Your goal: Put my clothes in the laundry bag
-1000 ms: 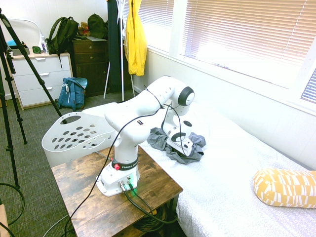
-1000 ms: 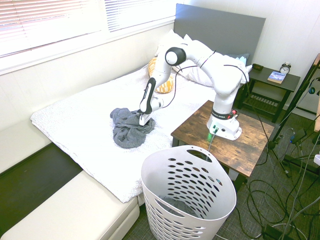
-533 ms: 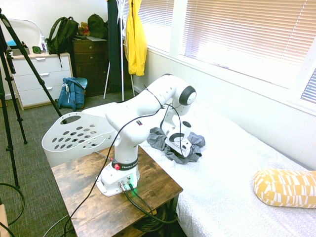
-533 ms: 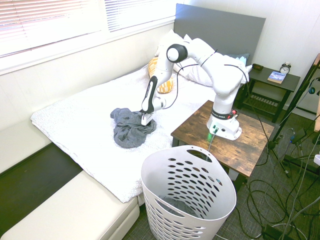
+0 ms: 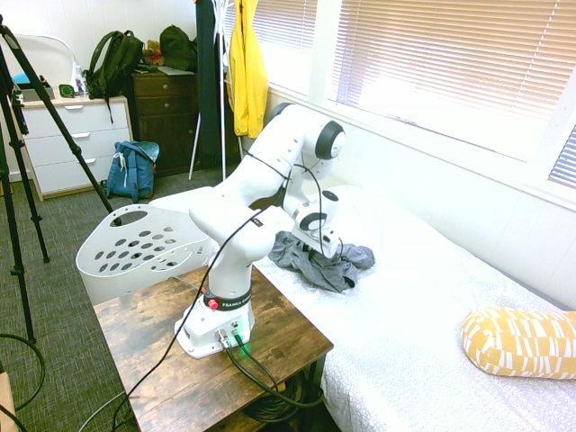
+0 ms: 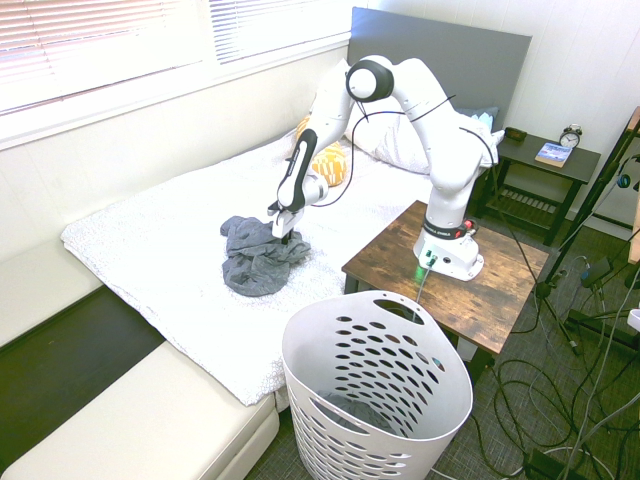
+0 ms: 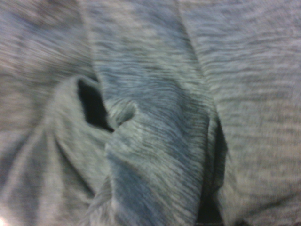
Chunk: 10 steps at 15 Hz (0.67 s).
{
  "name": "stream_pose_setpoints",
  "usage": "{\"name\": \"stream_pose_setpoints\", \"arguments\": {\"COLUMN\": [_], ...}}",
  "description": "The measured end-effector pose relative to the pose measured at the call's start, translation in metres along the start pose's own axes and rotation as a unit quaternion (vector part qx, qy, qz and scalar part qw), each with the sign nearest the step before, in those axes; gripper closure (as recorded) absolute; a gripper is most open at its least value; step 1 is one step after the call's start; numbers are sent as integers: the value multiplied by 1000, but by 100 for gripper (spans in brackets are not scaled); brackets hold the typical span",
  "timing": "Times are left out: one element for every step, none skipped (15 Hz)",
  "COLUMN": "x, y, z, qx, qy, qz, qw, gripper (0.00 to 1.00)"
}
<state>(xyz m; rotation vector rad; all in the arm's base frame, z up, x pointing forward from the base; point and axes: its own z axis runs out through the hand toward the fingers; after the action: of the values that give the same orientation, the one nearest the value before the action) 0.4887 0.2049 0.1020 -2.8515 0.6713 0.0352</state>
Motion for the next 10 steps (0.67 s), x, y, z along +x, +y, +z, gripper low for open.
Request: {"name": "stream_pose_setpoints", "arguments": {"x": [-15, -35, -59, -89, -122, -159, -199, -240, -282, -325], "y": [-22, -43, -65, -87, -107, -127, -144, -159, -169, -176], "z": [-21, -41, -61, -81, -100, -121, -145, -171, -200, -232], "qx": [2, 3, 3, -1, -4, -7, -8, -7, -6, -5], "qy": [1, 1, 3, 7, 11, 15, 16, 16, 15, 16], "qz": [-2, -7, -19, -33, -46, -60, -73, -85, -98, -114], "qw": [1000, 1000, 1000, 999, 999, 998, 997, 996, 995, 993], "gripper": [100, 100, 100, 100, 100, 100, 100, 100, 100, 100]}}
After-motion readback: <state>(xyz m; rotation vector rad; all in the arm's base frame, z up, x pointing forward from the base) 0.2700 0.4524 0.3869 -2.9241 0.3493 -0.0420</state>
